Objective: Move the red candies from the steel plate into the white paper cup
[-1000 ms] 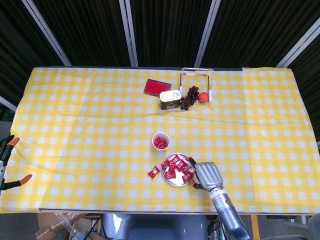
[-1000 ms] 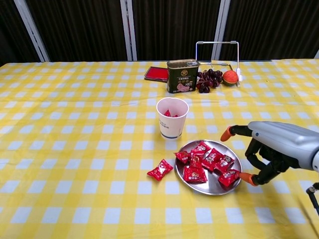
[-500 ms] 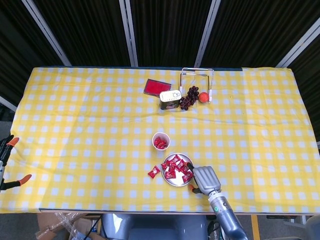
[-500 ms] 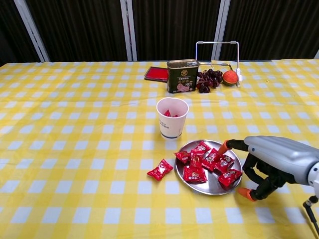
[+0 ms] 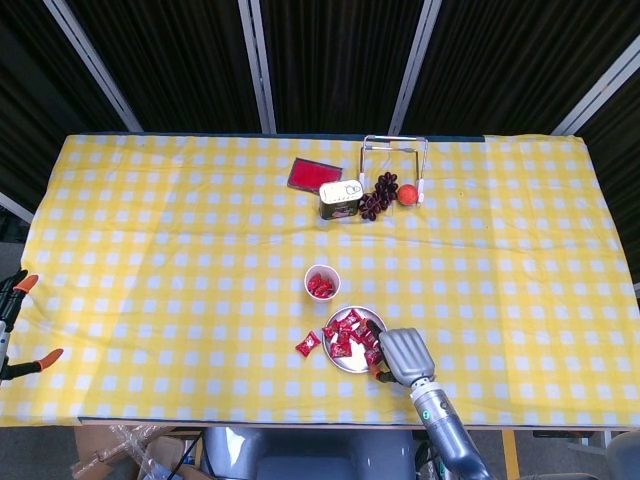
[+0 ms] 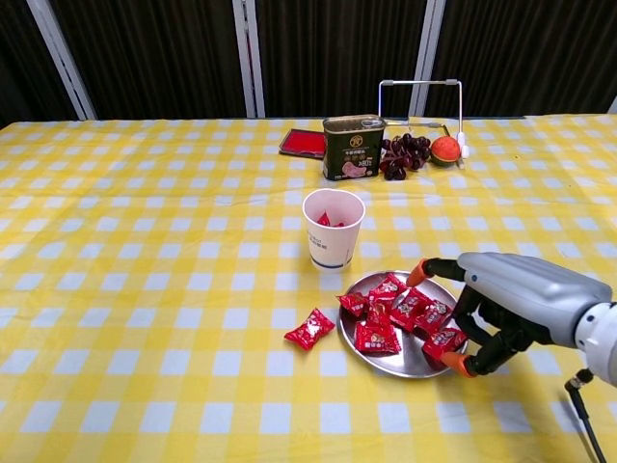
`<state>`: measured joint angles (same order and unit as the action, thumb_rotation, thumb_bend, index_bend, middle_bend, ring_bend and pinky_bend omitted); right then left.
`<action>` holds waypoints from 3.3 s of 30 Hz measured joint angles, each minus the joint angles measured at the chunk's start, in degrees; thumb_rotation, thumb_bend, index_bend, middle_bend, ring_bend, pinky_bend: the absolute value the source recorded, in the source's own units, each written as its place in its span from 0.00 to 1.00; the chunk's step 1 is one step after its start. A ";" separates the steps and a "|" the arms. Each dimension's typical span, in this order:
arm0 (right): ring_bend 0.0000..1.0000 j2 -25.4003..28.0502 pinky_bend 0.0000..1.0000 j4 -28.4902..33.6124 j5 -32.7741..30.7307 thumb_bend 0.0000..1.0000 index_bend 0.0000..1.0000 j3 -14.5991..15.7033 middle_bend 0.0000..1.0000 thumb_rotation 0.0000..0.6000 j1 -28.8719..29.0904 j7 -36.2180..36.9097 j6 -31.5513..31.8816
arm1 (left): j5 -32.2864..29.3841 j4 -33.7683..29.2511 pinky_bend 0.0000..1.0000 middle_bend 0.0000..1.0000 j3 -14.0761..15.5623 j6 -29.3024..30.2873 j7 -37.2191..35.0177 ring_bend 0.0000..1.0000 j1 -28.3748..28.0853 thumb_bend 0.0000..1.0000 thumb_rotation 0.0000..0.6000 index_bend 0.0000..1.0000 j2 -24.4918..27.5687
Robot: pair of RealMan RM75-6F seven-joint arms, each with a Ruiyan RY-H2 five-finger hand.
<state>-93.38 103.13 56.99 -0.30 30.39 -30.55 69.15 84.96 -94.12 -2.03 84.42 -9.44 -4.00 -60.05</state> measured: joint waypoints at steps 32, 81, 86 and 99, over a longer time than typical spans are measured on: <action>0.96 -2.25 1.00 -4.72 -4.31 0.45 0.42 -3.26 0.82 1.00 0.49 0.71 -4.46 | -0.55 -0.35 0.00 0.00 0.00 -0.89 0.16 0.00 -0.16 0.03 1.00 0.00 0.30; 0.96 0.69 1.00 3.03 -1.43 0.56 0.52 -5.99 0.82 1.00 0.41 1.08 -2.27 | -0.13 -0.18 0.00 0.00 -0.01 -0.58 -0.24 0.00 -0.09 0.03 1.00 0.00 0.23; 0.96 2.67 1.00 6.94 -1.29 0.56 0.52 -8.51 0.82 1.00 1.34 0.42 -1.65 | -0.27 -0.28 0.00 0.00 -0.01 -0.87 -0.35 0.00 -0.17 0.03 1.00 0.00 0.33; 0.96 1.39 1.00 4.46 -11.22 0.56 0.52 -18.19 0.82 1.00 11.02 -4.38 -3.93 | -0.86 0.13 0.00 0.00 -0.09 -1.87 0.01 0.00 -0.53 0.02 1.00 0.00 0.45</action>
<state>-92.00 107.59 45.78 -18.49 41.41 -34.93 65.22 84.10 -93.99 -2.12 82.55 -9.44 -4.54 -59.60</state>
